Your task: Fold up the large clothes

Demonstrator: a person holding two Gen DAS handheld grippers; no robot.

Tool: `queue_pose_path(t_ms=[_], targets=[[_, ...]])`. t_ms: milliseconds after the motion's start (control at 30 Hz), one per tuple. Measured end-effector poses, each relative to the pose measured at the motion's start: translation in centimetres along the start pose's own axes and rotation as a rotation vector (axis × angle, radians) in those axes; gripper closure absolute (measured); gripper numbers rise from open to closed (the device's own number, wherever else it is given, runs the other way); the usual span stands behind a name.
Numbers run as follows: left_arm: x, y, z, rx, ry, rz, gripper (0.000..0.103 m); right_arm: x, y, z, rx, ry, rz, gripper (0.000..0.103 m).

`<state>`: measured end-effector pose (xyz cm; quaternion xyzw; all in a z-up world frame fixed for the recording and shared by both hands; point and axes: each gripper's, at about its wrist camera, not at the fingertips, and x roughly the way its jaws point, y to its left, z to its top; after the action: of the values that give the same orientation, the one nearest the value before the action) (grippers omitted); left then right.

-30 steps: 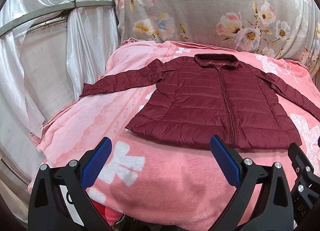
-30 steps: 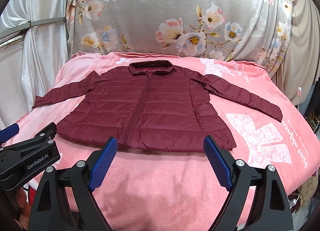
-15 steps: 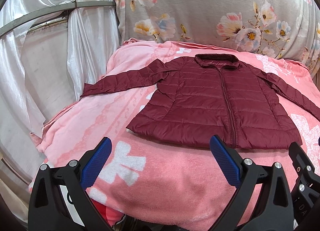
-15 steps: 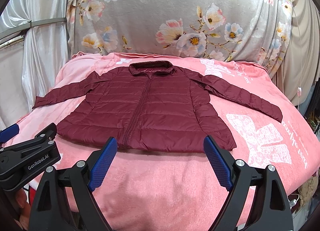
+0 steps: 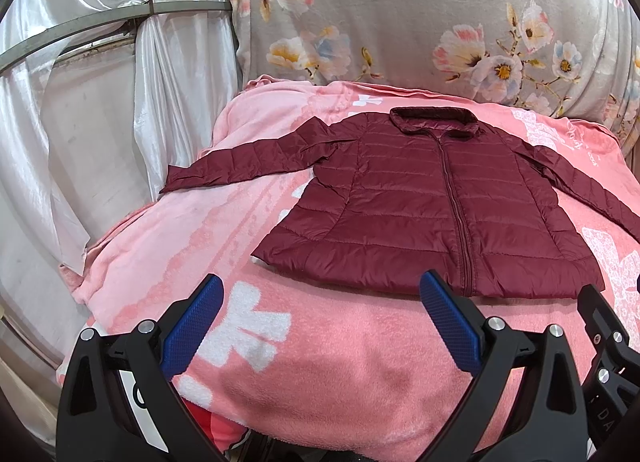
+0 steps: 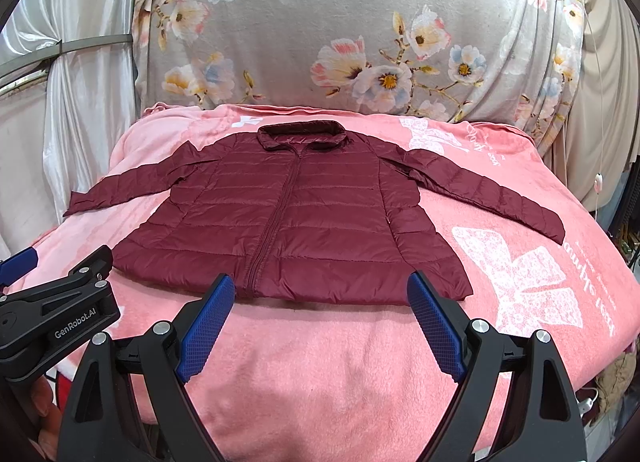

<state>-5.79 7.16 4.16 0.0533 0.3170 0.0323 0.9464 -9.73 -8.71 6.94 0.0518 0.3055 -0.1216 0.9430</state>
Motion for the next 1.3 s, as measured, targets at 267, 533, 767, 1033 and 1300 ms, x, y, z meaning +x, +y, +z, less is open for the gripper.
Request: queue_pose_path(t_ms=[267, 533, 767, 1033, 1300], targets=[[0.0, 0.0, 0.0, 0.001, 0.001, -0.001, 0.007, 0.0, 0.1, 0.0, 0.0, 0.001, 0.0, 0.017], [0.0, 0.1, 0.0, -0.001, 0.004, -0.002, 0.007, 0.0, 0.0, 0.0, 0.003, 0.003, 0.001, 0.017], [1.0, -0.1, -0.1, 0.003, 0.027, -0.011, 0.007, 1.2, -1.0, 0.5, 0.021, 0.02, -0.012, 0.017], [3.9, -0.9, 1.0, -0.003, 0.086, -0.069, 0.006, 4.9, -5.5, 1.5, 0.111, 0.056, 0.0, 0.017], [8.0, -3.4, 2.5, 0.023, 0.098, -0.094, 0.006, 13.0, -19.4, 2.9, 0.424, 0.123, -0.05, 0.017]])
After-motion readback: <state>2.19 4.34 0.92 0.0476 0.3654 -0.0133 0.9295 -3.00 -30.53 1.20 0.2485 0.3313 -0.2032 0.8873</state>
